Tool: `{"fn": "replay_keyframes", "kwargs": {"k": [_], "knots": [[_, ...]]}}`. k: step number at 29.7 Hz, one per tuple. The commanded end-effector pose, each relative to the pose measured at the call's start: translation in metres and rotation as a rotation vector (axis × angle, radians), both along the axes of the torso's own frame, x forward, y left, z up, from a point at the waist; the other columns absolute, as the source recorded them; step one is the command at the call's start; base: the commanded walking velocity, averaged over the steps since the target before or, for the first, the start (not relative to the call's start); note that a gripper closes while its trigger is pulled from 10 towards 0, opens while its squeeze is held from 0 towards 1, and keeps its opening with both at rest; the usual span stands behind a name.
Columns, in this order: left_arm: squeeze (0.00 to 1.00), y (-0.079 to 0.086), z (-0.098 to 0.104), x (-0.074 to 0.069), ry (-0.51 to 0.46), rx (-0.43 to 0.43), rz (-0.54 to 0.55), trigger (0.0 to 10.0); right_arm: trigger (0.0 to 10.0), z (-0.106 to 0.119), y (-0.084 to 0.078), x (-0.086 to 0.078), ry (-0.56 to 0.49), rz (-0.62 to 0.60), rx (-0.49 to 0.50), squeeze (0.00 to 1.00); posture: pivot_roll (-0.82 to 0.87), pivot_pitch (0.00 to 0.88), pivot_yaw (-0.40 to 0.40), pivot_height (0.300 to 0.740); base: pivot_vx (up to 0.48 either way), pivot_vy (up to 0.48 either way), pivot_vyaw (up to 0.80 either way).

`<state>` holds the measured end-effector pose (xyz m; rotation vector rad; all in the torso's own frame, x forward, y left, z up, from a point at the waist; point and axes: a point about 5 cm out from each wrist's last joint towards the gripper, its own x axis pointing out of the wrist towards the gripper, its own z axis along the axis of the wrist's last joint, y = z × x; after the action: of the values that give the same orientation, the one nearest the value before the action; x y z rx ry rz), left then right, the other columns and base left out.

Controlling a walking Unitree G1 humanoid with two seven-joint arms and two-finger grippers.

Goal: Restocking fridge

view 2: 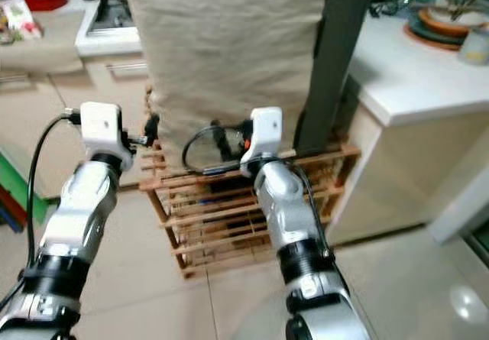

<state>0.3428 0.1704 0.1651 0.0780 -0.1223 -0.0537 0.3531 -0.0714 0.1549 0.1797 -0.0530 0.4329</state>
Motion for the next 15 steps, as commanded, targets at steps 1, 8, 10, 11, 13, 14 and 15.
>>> {"fn": "replay_keyframes", "kwargs": {"k": [1, 8, 10, 11, 13, 14, 15], "knots": [[0.0, -0.009, 0.011, -0.002, -0.048, -0.012, -0.049, 10.0, 10.0, -0.002, -0.015, -0.002, -0.016, -0.065, -0.024, 0.0, -0.1, 0.0, 0.066, 0.74, 0.0, 0.48, -0.77], [0.0, -0.015, 0.019, -0.009, -0.084, -0.045, -0.114, 10.0, 10.0, -0.006, -0.03, -0.004, -0.005, -0.144, -0.015, 0.0, -0.11, 0.0, 0.077, 0.74, 0.0, 0.479, -0.78], [0.0, -0.014, 0.019, -0.009, -0.081, -0.046, -0.113, 10.0, 10.0, -0.006, -0.031, -0.004, -0.006, -0.149, -0.015, 0.0, -0.11, 0.0, 0.077, 0.74, 0.0, 0.472, -0.77], [0.0, -0.013, 0.019, -0.009, -0.081, -0.048, -0.113, 10.0, 10.0, -0.006, -0.031, -0.004, -0.007, -0.151, -0.016, 0.0, -0.11, 0.0, 0.077, 0.74, 0.0, 0.472, -0.77], [0.0, -0.009, 0.017, -0.008, -0.064, -0.046, -0.1, 10.0, 10.0, -0.004, -0.036, -0.005, -0.026, -0.173, -0.019, 0.0, -0.11, 0.0, 0.076, 0.74, 0.0, 0.472, -0.78], [0.0, -0.008, 0.017, -0.008, -0.055, -0.044, -0.093, 10.0, 10.0, -0.003, -0.038, -0.005, -0.034, -0.181, -0.022, 0.0, -0.11, 0.0, 0.076, 0.74, 0.0, 0.472, -0.78], [0.0, -0.007, 0.017, -0.007, -0.051, -0.043, -0.093, 10.0, 10.0, -0.002, -0.04, -0.006, -0.047, -0.191, -0.024, 0.0, -0.11, 0.0, 0.075, 0.74, 0.0, 0.476, -0.77]]}}
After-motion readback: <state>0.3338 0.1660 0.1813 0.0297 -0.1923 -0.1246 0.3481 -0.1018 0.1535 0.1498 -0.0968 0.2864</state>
